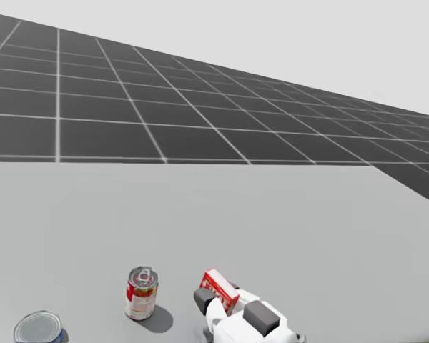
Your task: Pick up the gelatin box and lift it.
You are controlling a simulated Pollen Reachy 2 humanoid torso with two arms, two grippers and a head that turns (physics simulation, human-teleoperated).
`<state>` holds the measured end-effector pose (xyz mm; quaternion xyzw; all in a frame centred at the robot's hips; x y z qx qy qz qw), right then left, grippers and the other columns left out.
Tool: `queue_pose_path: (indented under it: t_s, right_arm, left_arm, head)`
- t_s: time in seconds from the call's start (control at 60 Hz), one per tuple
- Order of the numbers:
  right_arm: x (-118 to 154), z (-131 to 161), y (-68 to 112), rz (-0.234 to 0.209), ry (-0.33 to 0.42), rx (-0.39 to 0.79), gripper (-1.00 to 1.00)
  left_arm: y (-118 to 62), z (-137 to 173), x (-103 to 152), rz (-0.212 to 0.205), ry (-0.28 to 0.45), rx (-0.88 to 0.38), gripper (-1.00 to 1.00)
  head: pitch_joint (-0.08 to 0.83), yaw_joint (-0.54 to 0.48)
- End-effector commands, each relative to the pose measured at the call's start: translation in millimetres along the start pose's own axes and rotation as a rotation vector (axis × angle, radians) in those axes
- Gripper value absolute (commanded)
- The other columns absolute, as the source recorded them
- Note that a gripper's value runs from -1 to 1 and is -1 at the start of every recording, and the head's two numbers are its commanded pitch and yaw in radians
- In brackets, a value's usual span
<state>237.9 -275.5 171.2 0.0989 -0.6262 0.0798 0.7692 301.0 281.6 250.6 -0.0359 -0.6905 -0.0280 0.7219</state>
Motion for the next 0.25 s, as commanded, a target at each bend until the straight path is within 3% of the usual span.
queue_pose_path:
  t_s: [0.017,0.25]
  right_arm:
    - [60,8,3.7,0.041,-0.126,-0.006,1.00]
    - [161,45,24.3,0.113,-0.421,-0.051,1.00]
  left_arm:
    - [1.4,0,1,0.006,-0.001,0.002,-1.00]
    - [2.1,-1,1,0.010,-0.001,0.006,-1.00]
  head:
    - [0.314,-0.45]
    - [0.309,-0.44]
